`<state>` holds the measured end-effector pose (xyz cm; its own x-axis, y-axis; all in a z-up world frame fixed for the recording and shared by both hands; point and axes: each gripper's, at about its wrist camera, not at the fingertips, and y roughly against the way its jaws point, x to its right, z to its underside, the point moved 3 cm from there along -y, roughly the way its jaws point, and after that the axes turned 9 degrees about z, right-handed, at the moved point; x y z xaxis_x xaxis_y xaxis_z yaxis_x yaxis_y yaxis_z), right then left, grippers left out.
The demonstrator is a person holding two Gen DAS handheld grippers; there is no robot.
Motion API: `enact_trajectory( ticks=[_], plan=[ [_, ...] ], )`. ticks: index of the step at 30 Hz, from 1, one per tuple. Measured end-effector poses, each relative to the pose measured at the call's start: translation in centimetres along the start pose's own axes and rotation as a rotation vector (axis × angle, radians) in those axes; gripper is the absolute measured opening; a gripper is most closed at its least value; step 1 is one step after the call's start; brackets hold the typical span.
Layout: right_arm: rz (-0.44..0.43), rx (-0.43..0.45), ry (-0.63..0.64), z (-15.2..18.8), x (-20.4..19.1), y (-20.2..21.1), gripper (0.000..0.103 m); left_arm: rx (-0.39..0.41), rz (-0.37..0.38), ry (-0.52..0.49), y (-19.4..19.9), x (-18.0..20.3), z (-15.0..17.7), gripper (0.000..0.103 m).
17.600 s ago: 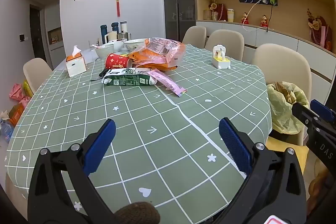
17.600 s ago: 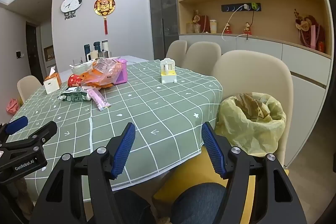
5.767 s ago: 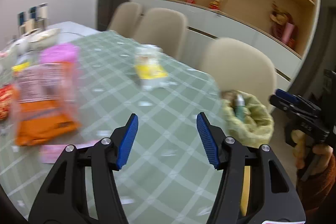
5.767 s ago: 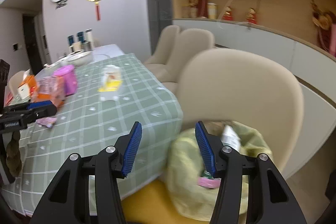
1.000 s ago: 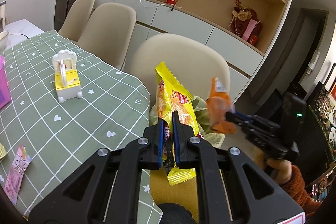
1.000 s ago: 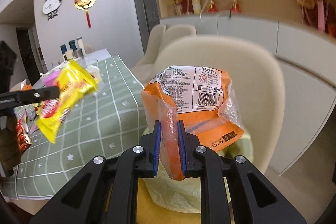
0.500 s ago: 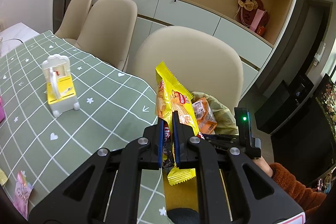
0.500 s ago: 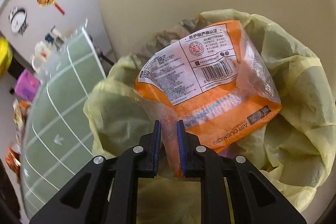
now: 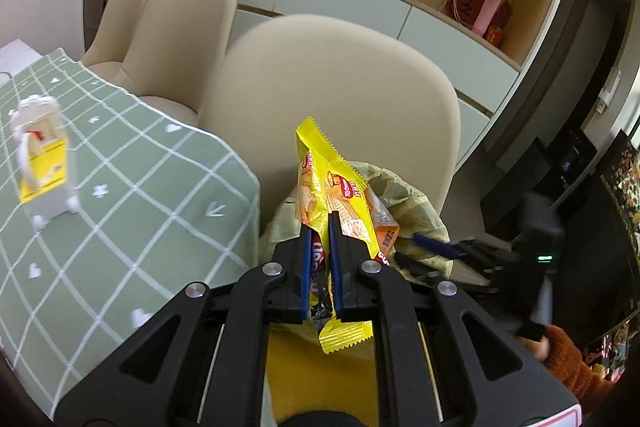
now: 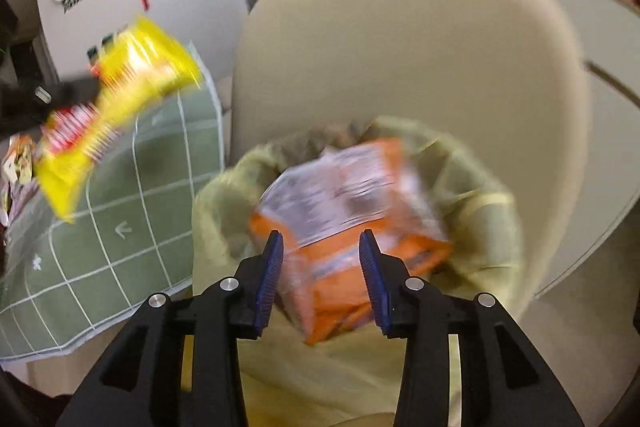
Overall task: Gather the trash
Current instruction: 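Carry both bags to the yellow bin and open both tools to drop them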
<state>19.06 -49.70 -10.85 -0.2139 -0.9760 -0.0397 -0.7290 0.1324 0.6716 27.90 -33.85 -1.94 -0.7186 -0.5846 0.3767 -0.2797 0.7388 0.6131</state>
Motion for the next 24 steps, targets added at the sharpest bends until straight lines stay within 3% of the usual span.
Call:
enact_trajectory(
  ticks=[7, 13, 14, 15, 17, 24],
  plan=[
    [0.106, 0.081, -0.101, 0.2, 6.3, 3.1, 0.038, -0.056, 0.017, -0.103, -6.7, 3.3, -0.4, 0.008],
    [0.107, 0.084, -0.176, 1.3, 9.6, 3.1, 0.038, -0.17, -0.014, -0.137, -13.6, 4.5, 0.3, 0.008],
    [0.106, 0.084, -0.185, 1.3, 9.9, 3.1, 0.038, -0.184, -0.015, -0.131, -14.2, 4.5, 0.4, 0.008],
    [0.105, 0.085, -0.193, 1.5, 10.0, 3.4, 0.038, -0.201, -0.012, -0.123, -14.7, 4.5, 0.5, 0.016],
    [0.104, 0.084, -0.201, 1.7, 10.0, 3.3, 0.038, -0.241, 0.009, -0.098, -15.5, 4.2, 0.8, 0.032],
    [0.091, 0.091, -0.195, 1.8, 9.2, 3.5, 0.038, -0.204, -0.042, -0.064, -12.4, 3.9, 1.1, 0.037]
  ],
)
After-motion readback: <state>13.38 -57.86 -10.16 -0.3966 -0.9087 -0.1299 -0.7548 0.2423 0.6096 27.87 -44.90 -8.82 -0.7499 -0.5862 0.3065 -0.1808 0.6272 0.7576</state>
